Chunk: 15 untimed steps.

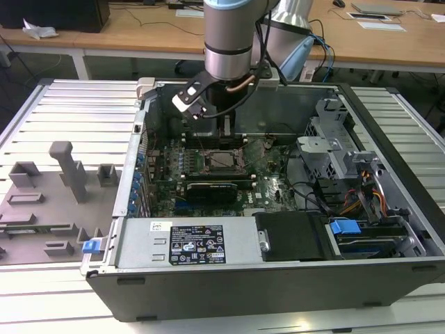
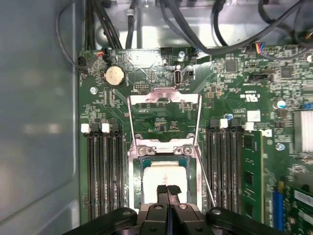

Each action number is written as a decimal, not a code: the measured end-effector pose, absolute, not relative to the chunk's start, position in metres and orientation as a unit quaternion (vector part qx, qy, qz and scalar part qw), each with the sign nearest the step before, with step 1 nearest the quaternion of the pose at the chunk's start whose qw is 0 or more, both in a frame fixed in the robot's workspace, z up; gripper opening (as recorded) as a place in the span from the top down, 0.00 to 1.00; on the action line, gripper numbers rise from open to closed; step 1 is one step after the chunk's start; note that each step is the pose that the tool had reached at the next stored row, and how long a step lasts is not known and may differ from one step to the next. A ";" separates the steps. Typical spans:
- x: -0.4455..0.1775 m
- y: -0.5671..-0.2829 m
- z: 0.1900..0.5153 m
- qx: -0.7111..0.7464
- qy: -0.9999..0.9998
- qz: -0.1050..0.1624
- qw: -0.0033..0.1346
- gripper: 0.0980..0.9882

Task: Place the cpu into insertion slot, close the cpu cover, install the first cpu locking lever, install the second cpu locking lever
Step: 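Place the cpu into insertion slot, then close the cpu cover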

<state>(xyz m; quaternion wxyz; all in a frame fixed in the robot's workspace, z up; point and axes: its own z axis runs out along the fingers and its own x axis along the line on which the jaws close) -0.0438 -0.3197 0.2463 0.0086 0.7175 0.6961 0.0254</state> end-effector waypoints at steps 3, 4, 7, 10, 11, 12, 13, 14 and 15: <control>-0.044 -0.320 0.248 0.717 0.696 0.025 0.009 0.99; -0.044 -0.320 0.248 0.717 0.696 0.025 0.009 0.99; -0.044 -0.320 0.248 0.717 0.696 0.025 0.009 0.99; -0.044 -0.320 0.249 0.717 0.696 0.025 0.009 0.99; -0.044 -0.320 0.249 0.717 0.696 0.025 0.009 0.99; -0.044 -0.320 0.249 0.717 0.696 0.025 0.009 0.99; -0.044 -0.320 0.249 0.717 0.696 0.025 0.009 0.99; -0.044 -0.320 0.249 0.717 0.696 0.025 0.009 0.99; -0.044 -0.320 0.249 0.717 0.696 0.025 0.009 0.99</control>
